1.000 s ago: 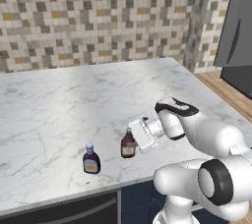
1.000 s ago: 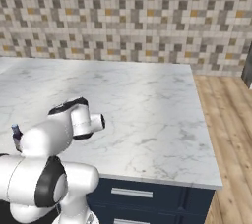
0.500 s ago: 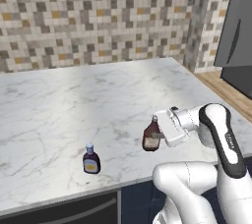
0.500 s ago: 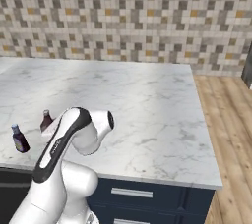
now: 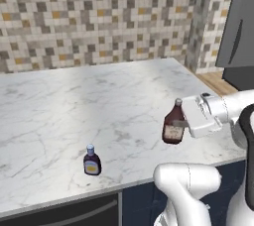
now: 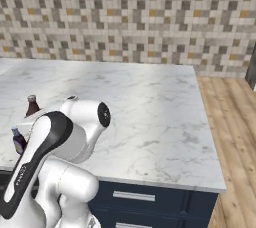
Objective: Place the ketchup and condiment bottle from the counter to the top shelf of the fridge. If the existing items in the fridge are on the top shelf, move them to other shelves.
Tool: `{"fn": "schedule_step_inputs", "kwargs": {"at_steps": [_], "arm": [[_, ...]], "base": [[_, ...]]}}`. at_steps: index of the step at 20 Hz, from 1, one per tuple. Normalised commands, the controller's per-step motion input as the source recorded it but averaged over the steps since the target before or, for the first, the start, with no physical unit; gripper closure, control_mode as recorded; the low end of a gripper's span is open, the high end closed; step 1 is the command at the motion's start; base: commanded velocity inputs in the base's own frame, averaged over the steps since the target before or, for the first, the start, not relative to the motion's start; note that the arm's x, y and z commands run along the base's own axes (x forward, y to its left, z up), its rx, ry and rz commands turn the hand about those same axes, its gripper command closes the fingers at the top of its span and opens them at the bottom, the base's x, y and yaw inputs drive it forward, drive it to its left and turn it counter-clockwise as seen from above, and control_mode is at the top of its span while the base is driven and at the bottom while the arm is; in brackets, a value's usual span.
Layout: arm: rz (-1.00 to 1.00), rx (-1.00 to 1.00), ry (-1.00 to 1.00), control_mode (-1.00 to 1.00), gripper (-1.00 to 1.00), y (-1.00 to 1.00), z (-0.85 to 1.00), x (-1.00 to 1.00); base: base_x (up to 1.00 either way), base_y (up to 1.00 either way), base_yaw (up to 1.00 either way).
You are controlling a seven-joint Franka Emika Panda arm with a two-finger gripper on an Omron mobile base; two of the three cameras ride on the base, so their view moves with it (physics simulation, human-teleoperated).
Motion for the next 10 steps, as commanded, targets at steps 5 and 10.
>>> {"fn": "schedule_step_inputs", "kwargs": {"at_steps": [5,10], "arm": [[-0.06,-0.01,-0.11,-1.00,1.00,0.00,0.45,-0.30],[0.00,0.00,0.00,-1.00,1.00,0.00,0.00,0.00]], "base": [[0.00,0.00,0.00],[0.00,0.00,0.00]]}}
